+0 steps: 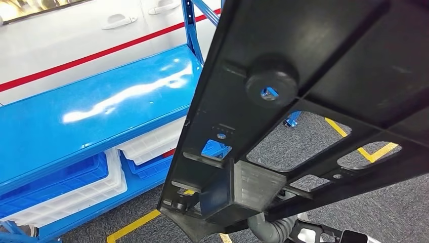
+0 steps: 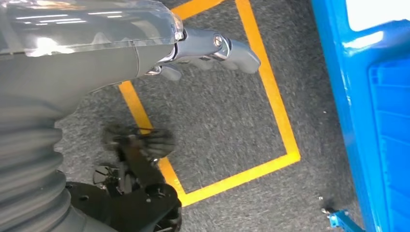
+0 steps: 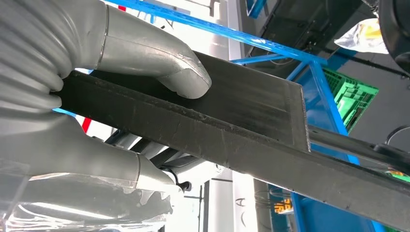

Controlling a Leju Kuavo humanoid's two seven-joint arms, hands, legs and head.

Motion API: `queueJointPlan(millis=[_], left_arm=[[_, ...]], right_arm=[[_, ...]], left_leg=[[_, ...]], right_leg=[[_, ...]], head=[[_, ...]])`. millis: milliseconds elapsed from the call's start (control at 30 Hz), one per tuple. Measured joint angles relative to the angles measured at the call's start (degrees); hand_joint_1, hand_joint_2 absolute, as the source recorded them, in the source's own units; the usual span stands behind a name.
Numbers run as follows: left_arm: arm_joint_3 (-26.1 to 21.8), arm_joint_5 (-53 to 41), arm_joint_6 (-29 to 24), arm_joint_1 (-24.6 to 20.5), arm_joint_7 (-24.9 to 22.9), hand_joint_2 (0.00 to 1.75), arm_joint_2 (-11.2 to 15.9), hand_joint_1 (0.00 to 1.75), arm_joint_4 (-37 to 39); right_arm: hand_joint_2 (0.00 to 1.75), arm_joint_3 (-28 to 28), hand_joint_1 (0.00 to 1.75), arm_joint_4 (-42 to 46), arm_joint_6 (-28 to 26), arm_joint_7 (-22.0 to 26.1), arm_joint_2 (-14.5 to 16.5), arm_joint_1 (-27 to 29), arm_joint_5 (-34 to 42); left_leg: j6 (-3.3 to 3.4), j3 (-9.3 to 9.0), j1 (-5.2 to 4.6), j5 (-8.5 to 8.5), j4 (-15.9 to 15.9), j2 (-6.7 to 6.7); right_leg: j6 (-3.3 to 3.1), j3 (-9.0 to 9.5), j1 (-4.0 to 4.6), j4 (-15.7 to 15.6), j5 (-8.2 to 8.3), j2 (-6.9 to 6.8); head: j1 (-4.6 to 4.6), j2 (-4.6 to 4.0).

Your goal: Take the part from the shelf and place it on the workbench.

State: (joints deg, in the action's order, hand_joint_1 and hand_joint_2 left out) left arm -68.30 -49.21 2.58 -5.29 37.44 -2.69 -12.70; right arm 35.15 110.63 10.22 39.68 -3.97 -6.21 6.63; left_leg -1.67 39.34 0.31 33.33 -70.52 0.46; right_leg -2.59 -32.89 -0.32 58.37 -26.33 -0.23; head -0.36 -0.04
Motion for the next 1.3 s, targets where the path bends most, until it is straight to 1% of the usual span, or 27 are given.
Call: queueJointPlan(millis=[33, 67, 100, 167, 233, 300, 367, 400, 500, 533, 567, 600, 633, 667, 700, 767, 833, 900, 933, 1000, 1033, 1067, 1100, 1133, 1200, 1233, 1300], left_arm=[[0.0, 0.03, -0.01, -0.01, 0.0, 1.75, 0.01, 0.0, 0.0], [-0.01, 0.04, -0.01, -0.01, 0.0, 1.75, 0.01, 0.0, 0.0], [-0.01, 0.07, -0.01, 0.0, 0.01, 1.75, 0.02, 0.0, 0.0], [-0.02, 0.1, -0.01, -0.04, 0.02, 1.75, 0.06, 0.0, 0.0], [-0.01, 0.13, -0.01, -0.11, 0.05, 1.75, 0.11, 0.0, 0.0], [0.0, 0.14, -0.01, -0.12, 0.09, 1.75, 0.13, 0.0, 0.0], [-0.01, 0.14, -0.01, -0.08, 0.1, 1.75, 0.12, 0.0, 0.0], [-0.02, 0.14, -0.01, -0.07, 0.11, 1.75, 0.11, 0.0, 0.0], [-0.02, 0.14, -0.01, -0.1, 0.11, 1.75, 0.09, 0.0, 0.0], [-0.02, 0.14, -0.01, -0.09, 0.11, 1.75, 0.09, 0.0, 0.0], [-0.02, 0.15, -0.01, -0.09, 0.11, 1.75, 0.09, 0.0, 0.0], [-0.02, 0.15, -0.01, -0.08, 0.11, 1.75, 0.09, 0.0, 0.0], [-0.02, 0.16, -0.01, -0.08, 0.11, 1.75, 0.09, 0.0, 0.0], [-0.02, 0.16, -0.01, -0.07, 0.11, 1.75, 0.09, 0.0, 0.0], [-0.02, 0.15, 0.0, -0.06, 0.11, 1.75, 0.08, 0.0, 0.0], [-0.02, 0.17, 0.04, -0.05, 0.11, 1.75, 0.07, 0.0, 0.0], [-0.02, 0.3, 0.1, -0.03, 0.09, 1.75, 0.07, 0.0, 0.0], [-0.03, 0.48, 0.11, 0.01, -0.11, 1.75, 0.04, 0.0, 0.0], [-0.04, 0.56, 0.11, 0.03, -0.33, 1.75, 0.02, 0.0, 0.0], [-0.09, 0.65, 0.06, 0.09, -0.87, 1.75, -0.02, 0.0, 0.0], [-0.11, 0.68, 0.04, 0.12, -1.1, 1.75, -0.02, 0.0, 0.0], [-0.14, 0.73, 0.02, 0.16, -1.3, 1.75, -0.02, 0.0, 0.0], [-0.16, 0.77, 0.02, 0.21, -1.5, 1.75, -0.02, 0.0, 0.0], [-0.19, 0.81, 0.02, 0.25, -1.7, 1.75, -0.01, 0.0, 0.0], [-0.22, 0.9, 0.01, 0.24, -2.18, 1.75, 0.08, 0.0, 0.0], [-0.24, 0.94, -0.01, 0.28, -2.34, 1.75, 0.14, 0.0, 0.0], [-0.3, 1.0, -0.12, 0.47, -2.63, 1.75, 0.25, 0.0, 0.0]], right_arm=[[1.75, 0.0, 1.71, -0.01, 0.01, -0.01, -0.01, 0.03, 0.01], [1.75, 0.0, 1.71, -0.01, 0.01, -0.01, -0.01, 0.07, 0.01], [1.75, 0.0, 1.71, -0.01, 0.01, -0.01, -0.01, 0.09, 0.02], [1.75, 0.0, 1.71, -0.01, 0.01, -0.01, -0.01, 0.12, 0.02], [1.75, 0.0, 1.71, -0.01, 0.01, -0.01, -0.01, 0.1, 0.01], [1.75, 0.0, 1.71, -0.01, 0.01, -0.01, -0.01, 0.09, -0.01], [1.75, 0.0, 1.71, -0.01, 0.0, -0.01, -0.03, 0.14, -0.02], [1.75, 0.0, 1.71, -0.01, -0.02, -0.01, -0.05, 0.17, -0.03], [1.75, 0.0, 1.71, -0.05, -0.12, -0.02, -0.1, 0.24, -0.03], [1.75, 0.0, 1.71, -0.09, -0.18, -0.02, -0.11, 0.28, -0.03], [1.75, 0.0, 1.71, -0.13, -0.26, -0.02, -0.13, 0.3, -0.03], [1.75, 0.0, 1.71, -0.17, -0.36, -0.01, -0.13, 0.32, -0.04], [1.75, 0.0, 1.71, -0.19, -0.5, -0.02, -0.14, 0.34, -0.07], [1.75, 0.0, 1.71, -0.2, -0.63, -0.02, -0.14, 0.34, -0.12], [1.75, 0.0, 1.71, -0.19, -0.74, -0.02, -0.14, 0.34, -0.2], [1.75, 0.0, 1.71, -0.17, -0.84, -0.01, -0.15, 0.34, -0.36], [1.75, 0.0, 1.71, -0.17, -0.86, -0.01, -0.19, 0.4, -0.49], [1.75, 0.0, 1.71, -0.17, -1.01, -0.01, -0.22, 0.45, -0.61], [1.75, 0.0, 1.71, -0.17, -1.1, -0.01, -0.22, 0.48, -0.72], [1.75, 0.0, 1.71, -0.16, -1.34, -0.01, -0.23, 0.68, -0.93], [1.75, 0.0, 1.71, -0.16, -1.4, -0.01, -0.24, 0.85, -1.07], [1.75, 0.0, 1.71, -0.17, -1.32, -0.01, -0.25, 1.04, -1.31], [1.75, 0.0, 1.71, -0.17, -1.1, -0.01, -0.25, 1.21, -1.55], [1.75, 0.0, 1.71, -0.2, -0.77, -0.01, -0.26, 1.32, -1.76], [1.75, 0.0, 1.71, -0.32, -0.11, -0.03, -0.34, 1.38, -1.62], [1.75, 0.0, 1.71, -0.4, 0.1, -0.1, -0.44, 1.34, -1.32], [1.75, 0.0, 1.71, -0.53, 0.31, -0.27, -0.68, 1.3, -0.75]], left_leg=[[-0.11, 0.23, 0.04, 0.82, -2.83, 0.0], [-0.14, -0.29, 0.05, 0.27, -4.07, 0.0], [-0.09, -1.72, 0.05, -1.26, -3.35, -0.02], [0.26, -7.22, 0.04, -3.77, 3.3, -0.13], [0.81, -12.76, -0.19, -3.17, 11.59, -0.34], [1.45, -14.36, -0.54, -2.49, 14.97, -0.42], [2.22, -13.55, -0.42, -3.59, 15.1, -0.14], [2.65, -13.01, -0.33, -4.28, 15.23, 0.03], [3.32, -10.86, -0.39, -6.21, 15.23, 0.39], [3.31, -10.05, -0.46, -6.82, 15.11, 0.46], [3.26, -9.17, -0.51, -7.39, 14.91, 0.51], [3.17, -8.22, -0.54, -7.86, 14.62, 0.54], [3.03, -7.32, -0.55, -8.21, 14.28, 0.54], [2.85, -6.54, -0.55, -8.47, 13.85, 0.53], [2.65, -5.89, -0.59, -8.62, 13.38, 0.52], [2.07, -5.23, -0.68, -9.02, 12.68, 0.49], [1.33, -5.01, -0.61, -9.44, 12.49, 0.44], [0.62, -4.24, -0.38, -8.35, 11.23, 0.23], [0.32, -3.3, -0.26, -6.65, 9.08, 0.12], [-0.14, -0.54, -0.04, -2.25, 1.92, 0.04], [-0.3, 0.71, 0.05, -0.71, -1.68, 0.04], [-0.39, 1.24, 0.09, -0.26, -3.75, 0.04], [-0.41, 0.72, 0.12, -0.92, -3.69, 0.04], [-0.35, -0.91, 0.14, -2.5, -1.3, 0.02], [0.08, -5.77, 0.18, -5.66, 6.66, -0.84], [0.34, -7.55, 0.2, -6.4, 9.82, -1.51], [0.81, -8.89, 0.04, -6.24, 12.51, -2.35]], right_leg=[[0.02, -0.95, 0.06, 0.08, 0.66, 0.0], [0.08, -1.89, 0.1, 0.17, 1.31, 0.01], [0.18, -2.79, 0.11, 0.26, 1.92, 0.02], [0.48, -4.23, 0.12, 0.43, 3.07, 0.09], [1.02, -4.93, 0.18, 0.46, 4.18, 0.12], [1.71, -5.08, 0.11, 0.21, 5.3, 0.08], [2.34, -5.45, -0.02, 0.47, 5.18, 0.14], [2.57, -5.95, -0.05, 1.59, 3.58, 0.19], [3.07, -8.32, -0.17, 10.63, -4.75, 0.25], [3.22, -8.81, -0.23, 13.97, -6.01, 0.25], [3.32, -8.71, -0.31, 16.1, -5.8, 0.24], [3.36, -7.71, -0.39, 16.39, -4.47, 0.23], [3.32, -5.69, -0.45, 14.56, -2.76, 0.21], [3.19, -2.84, -0.48, 11.05, -1.83, 0.16], [3.0, 0.23, -0.37, 6.78, -1.96, 0.13], [2.47, 4.01, -0.1, 0.92, -3.6, 0.13], [1.73, 4.33, 0.05, -0.27, -3.83, 0.17], [0.83, 3.94, -0.05, -0.54, -3.11, 0.1], [0.44, 3.66, -0.11, -0.66, -2.73, 0.04], [0.07, 2.95, 0.0, -0.62, -2.16, 0.01], [0.04, 2.6, 0.07, -0.57, -1.93, 0.01], [0.06, 2.31, 0.11, -0.49, -1.76, 0.02], [0.11, 2.07, 0.12, -0.38, -1.64, 0.04], [0.16, 1.93, 0.12, -0.26, -1.58, 0.1], [0.39, 1.7, 0.11, 0.01, -1.55, 0.35], [0.64, 1.53, 0.09, 0.11, -1.48, 0.52], [1.33, 1.07, 0.0, 0.18, -1.17, 1.02]], head=[[0.0, 0.0], [-0.01, 0.0], [-0.01, 0.0], [-0.02, 0.0], [0.02, 0.0], [-0.04, 0.0], [-0.13, 0.0], [-0.11, 0.0], [-0.09, 0.0], [-0.09, 0.0], [-0.1, 0.0], [-0.1, 0.0], [-0.1, 0.0], [-0.11, 0.0], [-0.12, 0.0], [-0.15, 0.0], [-0.14, 0.0], [-0.17, 0.0], [-0.19, 0.0], [-0.22, 0.0], [-0.22, 0.0], [-0.22, 0.0], [-0.23, 0.0], [-0.23, 0.0], [-0.21, 0.0], [-0.2, 0.0], [-0.26, 0.0]])
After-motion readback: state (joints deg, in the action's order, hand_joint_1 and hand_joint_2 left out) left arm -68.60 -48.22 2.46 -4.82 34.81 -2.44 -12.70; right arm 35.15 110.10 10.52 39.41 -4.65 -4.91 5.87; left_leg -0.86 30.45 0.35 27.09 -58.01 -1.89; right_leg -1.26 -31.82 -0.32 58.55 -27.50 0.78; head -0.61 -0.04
